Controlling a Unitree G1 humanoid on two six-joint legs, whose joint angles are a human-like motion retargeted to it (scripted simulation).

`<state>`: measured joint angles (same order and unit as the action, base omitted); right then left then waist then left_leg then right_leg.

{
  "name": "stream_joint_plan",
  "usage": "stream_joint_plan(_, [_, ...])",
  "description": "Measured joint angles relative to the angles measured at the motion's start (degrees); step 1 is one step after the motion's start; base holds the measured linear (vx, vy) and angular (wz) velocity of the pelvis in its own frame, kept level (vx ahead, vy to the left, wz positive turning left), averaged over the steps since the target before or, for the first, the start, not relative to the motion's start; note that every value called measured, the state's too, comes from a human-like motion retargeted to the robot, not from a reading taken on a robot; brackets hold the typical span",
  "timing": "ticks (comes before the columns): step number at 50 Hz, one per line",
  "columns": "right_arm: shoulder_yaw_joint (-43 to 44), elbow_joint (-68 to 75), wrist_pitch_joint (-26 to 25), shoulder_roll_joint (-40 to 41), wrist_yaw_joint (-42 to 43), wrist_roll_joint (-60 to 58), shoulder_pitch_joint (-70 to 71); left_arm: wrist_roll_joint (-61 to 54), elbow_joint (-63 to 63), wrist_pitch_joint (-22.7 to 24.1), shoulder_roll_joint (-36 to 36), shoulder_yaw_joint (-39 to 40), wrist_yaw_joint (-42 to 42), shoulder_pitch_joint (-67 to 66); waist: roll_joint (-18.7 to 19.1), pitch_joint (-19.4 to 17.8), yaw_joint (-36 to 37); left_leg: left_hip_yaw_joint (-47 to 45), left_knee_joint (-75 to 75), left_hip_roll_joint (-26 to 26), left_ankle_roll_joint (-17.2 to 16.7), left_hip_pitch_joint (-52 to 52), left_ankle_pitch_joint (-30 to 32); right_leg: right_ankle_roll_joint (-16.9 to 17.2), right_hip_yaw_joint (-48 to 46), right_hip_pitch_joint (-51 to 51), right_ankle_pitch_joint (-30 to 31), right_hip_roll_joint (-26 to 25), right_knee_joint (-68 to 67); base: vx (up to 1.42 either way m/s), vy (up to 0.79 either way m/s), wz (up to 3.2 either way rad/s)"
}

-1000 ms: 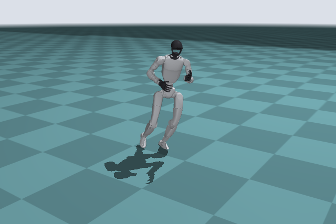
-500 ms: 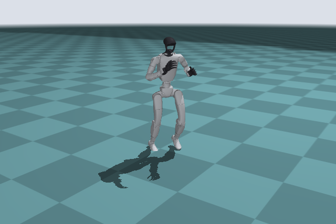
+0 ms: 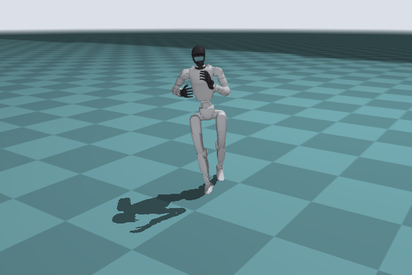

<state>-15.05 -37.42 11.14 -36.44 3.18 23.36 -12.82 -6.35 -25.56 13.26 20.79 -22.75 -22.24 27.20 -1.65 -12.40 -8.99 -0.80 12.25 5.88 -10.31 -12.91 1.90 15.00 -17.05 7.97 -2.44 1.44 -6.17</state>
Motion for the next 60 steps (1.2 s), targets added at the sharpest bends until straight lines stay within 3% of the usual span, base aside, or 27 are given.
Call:
stream_joint_plan(2, [1.91,1.47,-1.65,1.51,-1.38,-2.55,-1.91,0.03,-0.55,-0.77,2.55,-0.58,3.32,-2.82,-1.15,0.67,1.97,3.22,6.20,3.92,-0.36,-0.08,3.15,-0.81,0.99,-2.94,3.02,0.07,3.37,0.93,0.02,-1.74])
stream_joint_plan(3, [2.47,2.74,-2.29,2.56,-1.76,-4.12,-1.92,1.02,-0.46,-1.15,4.22,-0.37,4.08,-4.05,-1.38,0.25,2.84,5.22,11.69,6.13,-0.70,1.14,4.32,-3.24,2.42,-4.65,3.05,0.61,3.46,0.86,0.10,-1.68])
stream_joint_plan(5, [1.60,7.54,-2.96,5.27,-1.55,-4.66,1.79,3.41,0.89,-2.12,7.74,1.57,3.69,-6.21,0.98,-2.56,4.82,6.80,27.54,7.31,-2.89,6.29,4.84,-12.13,6.07,-6.60,-2.68,-1.14,-0.43,0.79,0.13,-1.75])
stream_joint_plan(7, [-1.80,14.62,-3.63,9.17,0.22,-3.60,8.57,3.83,2.14,-3.14,8.90,4.21,1.50,-11.87,3.77,-5.62,6.15,1.74,42.17,2.71,-0.67,12.40,2.01,-17.61,8.88,-5.31,-10.19,-2.66,-11.11,0.75,0.14,-1.69])
stream_joint_plan(8, [-3.80,18.22,-3.94,11.50,1.83,-4.64,12.64,2.67,2.08,-3.19,8.51,5.61,0.22,-16.15,4.25,-6.47,6.76,-2.26,47.70,-0.97,2.23,15.47,-0.54,-17.76,10.17,-4.06,-13.19,-2.75,-16.79,0.75,0.11,-1.64])
stream_joint_plan(10, [-6.40,22.26,-4.62,16.25,5.76,-10.94,20.97,-2.58,0.79,-2.05,6.68,8.34,-2.08,-24.98,3.69,-7.50,8.58,-8.85,53.12,-7.09,7.43,20.20,-5.09,-15.38,13.57,-3.83,-15.99,-2.48,-22.32,0.76,0.06,-1.72])
stream_joint_plan(12, [-7.15,22.40,-5.05,21.29,7.67,-17.87,29.60,-8.36,-1.55,-0.08,5.89,11.54,-3.35,-31.80,2.18,-7.49,12.04,-10.42,50.59,-8.37,9.36,24.06,-8.61,-12.49,18.19,-6.15,-15.04,-2.35,-20.31,0.77,0.01,-1.88])
stream_joint_plan(15, [-8.63,18.63,-4.62,26.76,8.76,-21.61,39.56,-10.72,-5.20,2.63,8.47,16.88,-3.86,-38.91,-0.58,-5.62,19.27,-8.39,35.85,-5.68,8.44,28.32,-10.09,-7.79,24.77,-9.65,-9.76,-1.14,-14.05,0.79,0.04,-1.85])
stream_joint_plan(18, [-12.87,14.18,-3.41,27.22,7.81,-18.76,47.12,-10.51,-6.23,3.97,11.59,21.46,-1.84,-39.70,-2.30,-3.83,25.51,-11.10,10.87,-6.10,5.74,26.66,-6.36,-2.90,30.34,-12.19,-2.59,-0.63,-9.90,0.83,0.14,-1.73])
stream_joint_plan(22, [-17.42,8.83,-3.15,23.92,-1.21,-10.11,46.38,-10.86,-3.35,2.00,14.19,21.93,1.19,-32.08,1.91,-4.30,26.50,-3.62,-10.18,-4.44,0.02,18.30,-3.37,-4.67,36.80,-18.85,4.50,-4.44,-11.53,0.87,0.29,-1.06])
stream_joint_plan(23, [-17.41,7.56,-3.52,22.02,-3.08,-8.70,44.38,-10.21,-1.24,0.74,14.77,20.07,1.12,-27.52,3.67,-5.73,24.72,-1.95,-10.46,-3.97,0.34,15.51,-2.93,-6.23,37.01,-20.16,4.67,-6.08,-15.90,0.84,0.33,0.34])
stream_joint_plan(25, [-15.97,6.99,-3.40,18.56,-3.47,-8.13,40.76,-7.39,3.71,-0.58,15.63,13.53,0.79,-15.55,2.50,-7.21,21.16,-1.13,-5.94,-1.14,4.16,14.35,-7.57,-0.09,34.82,-17.01,2.91,-6.41,-30.49,0.79,0.28,0.93])
stream_joint_plan(27, [-14.55,8.00,-4.90,15.61,-3.22,-8.81,34.86,-6.80,5.99,-3.31,14.37,8.02,-2.24,-3.17,2.53,-9.31,16.76,1.10,1.28,-0.02,9.27,13.48,-12.78,-10.77,33.02,-10.49,-0.08,-7.97,-47.82,0.77,0.19,0.90])
stream_joint_plan(29, [-11.59,8.84,-4.75,13.63,-1.61,-8.43,27.17,-5.58,6.21,-3.56,11.14,3.39,-4.29,9.18,1.06,-9.17,14.21,1.25,7.85,0.99,9.68,14.74,-16.96,-13.99,27.89,-2.60,-5.72,-4.47,-59.08,0.78,0.10,0.37])
stream_joint_plan(32, [-5.30,5.56,-1.84,10.10,-2.34,-3.03,13.03,-0.60,4.17,-2.85,4.02,0.74,-4.73,23.76,2.37,-7.17,10.13,0.77,9.64,-0.89,6.11,13.02,-18.48,-19.08,17.48,5.85,-11.29,2.25,-61.41,0.83,0.07,0.12])
stream_joint_plan(34, [-0.98,2.31,-0.13,6.30,-4.15,3.00,6.64,3.48,3.23,-2.23,0.02,-0.22,-5.41,30.53,4.57,-5.42,5.98,1.59,6.57,-2.77,3.87,10.54,-16.05,-17.72,12.59,7.96,-12.23,2.84,-52.55,0.87,0.02,0.16])
stream_joint_plan(37, [3.10,-0.19,0.04,1.26,-6.99,9.41,1.43,3.59,1.08,-0.20,-2.63,-1.95,-5.87,33.05,6.70,-2.54,-0.07,3.39,0.95,-4.00,0.94,6.06,-9.50,-10.29,9.57,6.73,-8.11,0.55,-28.51,0.93,-0.09,-0.20])
stream_joint_plan(40, [4.16,0.63,-1.17,0.31,-8.25,10.71,-0.06,-1.66,-1.47,1.51,-3.11,-2.47,-2.51,27.90,5.55,-0.78,-2.53,6.10,-1.20,-1.41,-0.66,1.79,-1.98,-2.37,7.17,3.76,-2.04,0.21,-5.93,0.95,-0.18,-0.85])
stream_joint_plan(42, [3.24,0.97,-2.14,2.92,-7.57,6.52,-2.02,-2.95,-3.79,0.82,-2.49,-3.34,-0.08,19.69,2.78,-0.41,-1.90,9.29,2.44,2.12,0.16,0.12,1.93,-0.66,4.65,0.82,3.79,1.02,0.69,0.92,-0.20,-1.35])
stream_joint_plan(44, [1.69,5.51,-2.93,5.15,-6.32,3.11,3.34,-2.30,-2.91,-0.28,-0.99,-1.74,0.51,15.12,2.38,-3.67,0.91,9.62,17.46,4.62,1.11,4.22,1.10,-5.56,5.61,-0.90,3.59,0.16,-1.13,0.82,-0.15,-1.93])
stream_joint_plan(47, [-3.38,13.72,-3.10,9.49,-1.84,-0.89,14.08,-2.29,-0.94,-1.81,1.25,1.54,-0.65,3.72,4.43,-8.14,5.08,5.56,44.17,1.60,3.47,14.70,-5.28,-16.80,10.31,-0.32,-7.03,-3.98,-12.96,0.78,-0.06,-1.90])
stream_joint_plan(48, [-5.23,15.84,-3.05,10.67,0.14,-3.09,18.14,-4.18,-0.98,-1.76,1.05,2.91,-0.79,-2.22,4.70,-8.94,6.43,3.61,50.05,-0.36,4.85,17.77,-7.42,-17.91,11.75,0.48,-10.01,-4.81,-17.83,0.81,-0.03,-1.78])
stream_joint_plan(50, [-7.68,16.59,-3.12,12.84,2.93,-7.98,24.94,-9.94,-2.74,-0.76,0.03,5.60,-0.09,-15.71,3.74,-9.74,9.18,0.44,55.99,-3.45,7.58,22.30,-10.02,-16.25,14.53,-0.30,-13.25,-5.14,-23.25,0.86,-0.04,-1.63])
stream_joint_plan(53, [-9.25,11.96,-3.20,17.94,2.97,-10.35,30.30,-15.21,-8.98,1.12,2.44,10.59,1.68,-35.05,0.14,-8.74,15.71,-1.77,50.75,-4.93,10.74,25.99,-12.75,-11.60,19.47,-6.39,-10.90,-4.34,-19.19,0.91,-0.09,-1.55])
stream_joint_plan(55, [-9.23,9.71,-2.91,20.50,2.65,-8.93,33.87,-14.80,-8.99,1.64,5.81,14.25,2.42,-40.55,-2.14,-7.79,21.76,-2.25,40.48,-4.65,11.08,27.95,-13.13,-9.06,22.95,-8.70,-6.96,-3.63,-15.81,0.90,-0.08,-1.50])
stream_joint_plan(58, [-10.59,8.74,-2.40,22.96,2.42,-7.18,36.23,-14.03,-6.09,1.48,10.66,19.43,5.71,-45.99,-5.23,-5.51,30.22,-3.49,13.31,-4.36,8.55,25.30,-8.82,-5.15,27.80,-11.97,0.75,-2.68,-11.10,0.94,-0.01,-1.43])
stream_joint_plan(60, [-12.39,8.73,-2.35,23.06,1.56,-6.41,36.42,-14.63,-3.79,0.68,12.56,22.09,8.59,-48.61,-5.15,-3.63,33.39,-2.32,-2.49,-4.91,5.27,22.70,-7.81,-3.72,29.79,-14.86,5.02,-3.71,-9.51,0.97,0.09,-1.11])
